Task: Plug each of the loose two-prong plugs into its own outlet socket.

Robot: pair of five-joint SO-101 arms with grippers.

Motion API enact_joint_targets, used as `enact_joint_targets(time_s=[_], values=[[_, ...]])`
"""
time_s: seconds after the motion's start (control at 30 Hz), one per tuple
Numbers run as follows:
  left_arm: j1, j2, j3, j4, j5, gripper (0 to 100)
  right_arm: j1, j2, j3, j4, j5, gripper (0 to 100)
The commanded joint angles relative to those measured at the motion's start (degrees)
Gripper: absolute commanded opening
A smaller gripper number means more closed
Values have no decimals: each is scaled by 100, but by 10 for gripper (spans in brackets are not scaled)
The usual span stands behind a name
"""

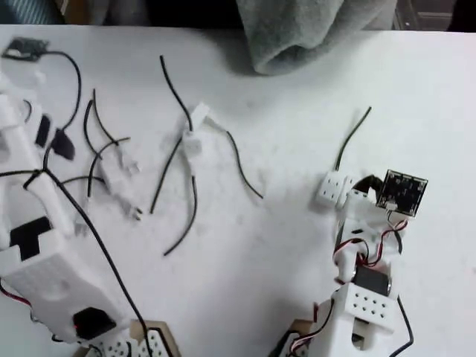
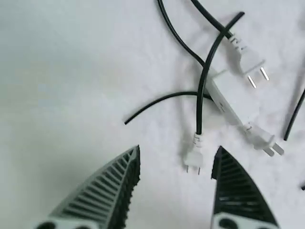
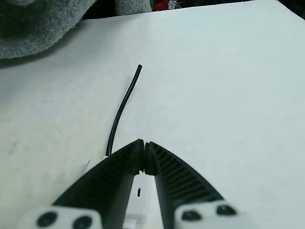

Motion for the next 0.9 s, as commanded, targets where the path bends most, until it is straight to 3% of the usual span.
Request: enact_joint_targets(time_s=[0.0,0.1,0.27,0.4,0.77,0.87], values=[[242,-927,914,18,281,252,-66,4,-26,-92,123,25],[593,-1385,1582,0,914,255,-75,4,-26,-92,132,25],[1156,-1587,2585,-519,1125,365,-75,4,-26,-92,141,25],[1121,-1596,3393,-1662,1327,400,-75,4,-26,-84,141,25],[1077,-1587,4695,-3244,1354,400,-75,4,-26,-84,141,25],[1077,-1587,4958,-3640,1749,397,-75,4,-26,-84,141,25]])
